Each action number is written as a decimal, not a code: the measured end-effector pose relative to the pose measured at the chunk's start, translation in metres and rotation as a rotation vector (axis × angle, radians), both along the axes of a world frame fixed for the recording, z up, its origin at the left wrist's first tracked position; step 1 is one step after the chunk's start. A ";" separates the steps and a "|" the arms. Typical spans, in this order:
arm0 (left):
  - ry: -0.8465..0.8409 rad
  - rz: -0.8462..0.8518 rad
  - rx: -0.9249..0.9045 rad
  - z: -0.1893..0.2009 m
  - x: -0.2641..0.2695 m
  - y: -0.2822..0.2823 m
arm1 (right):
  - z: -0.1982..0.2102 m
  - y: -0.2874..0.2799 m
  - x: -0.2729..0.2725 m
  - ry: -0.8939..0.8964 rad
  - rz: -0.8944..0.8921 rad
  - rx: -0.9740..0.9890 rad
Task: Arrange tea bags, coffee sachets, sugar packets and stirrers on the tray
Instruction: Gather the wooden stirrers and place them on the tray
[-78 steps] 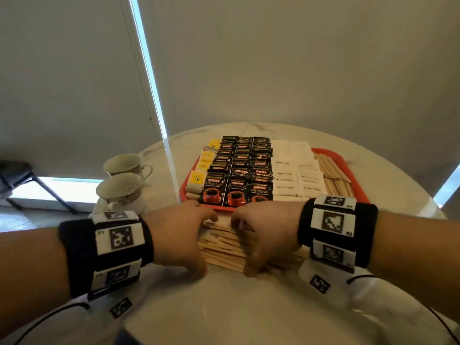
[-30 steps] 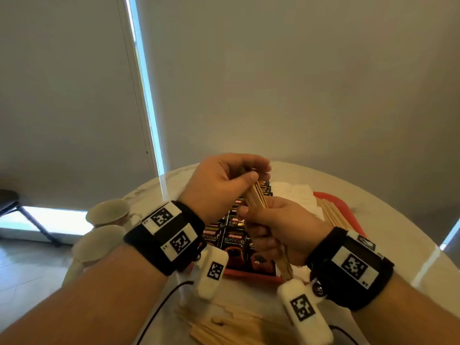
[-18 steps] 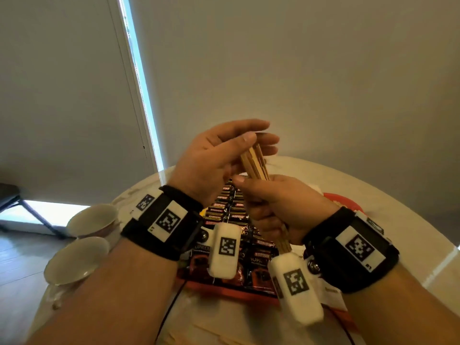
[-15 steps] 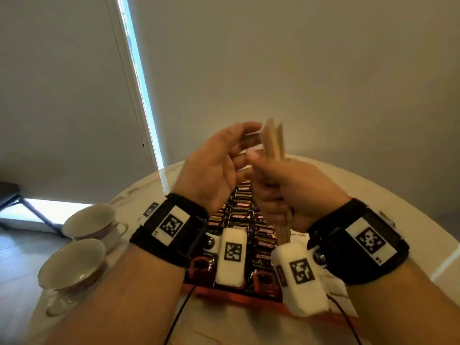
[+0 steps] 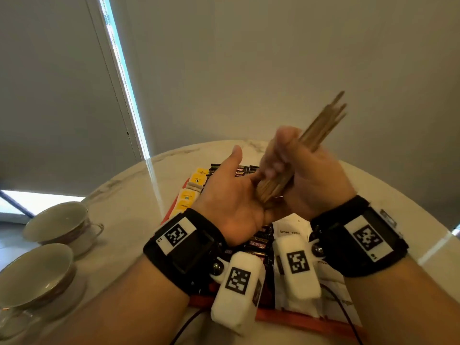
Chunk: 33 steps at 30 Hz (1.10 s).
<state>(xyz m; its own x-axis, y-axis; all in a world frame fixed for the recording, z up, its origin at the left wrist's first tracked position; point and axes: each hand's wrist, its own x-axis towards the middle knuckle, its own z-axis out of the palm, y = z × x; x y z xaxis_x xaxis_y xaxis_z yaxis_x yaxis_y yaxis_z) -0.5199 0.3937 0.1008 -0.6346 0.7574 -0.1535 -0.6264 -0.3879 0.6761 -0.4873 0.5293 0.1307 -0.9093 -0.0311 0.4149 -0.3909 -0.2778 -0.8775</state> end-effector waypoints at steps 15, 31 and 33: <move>0.976 0.165 -0.321 0.020 -0.002 -0.022 | -0.003 -0.016 0.010 -0.246 0.164 0.844; 1.000 0.689 -0.277 0.026 0.006 -0.020 | -0.005 -0.021 0.002 -0.646 0.030 -0.127; 1.002 0.752 -0.282 0.029 0.006 -0.022 | -0.005 -0.021 0.001 -0.647 0.024 -0.171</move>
<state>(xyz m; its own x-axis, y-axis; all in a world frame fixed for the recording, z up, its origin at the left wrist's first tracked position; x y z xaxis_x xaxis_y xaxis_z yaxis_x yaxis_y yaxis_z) -0.5143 0.3715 0.1299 -0.8207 0.1836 0.5410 0.5104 -0.1897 0.8387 -0.4867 0.5083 0.1253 -0.9763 -0.0364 -0.2131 0.2074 -0.4358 -0.8758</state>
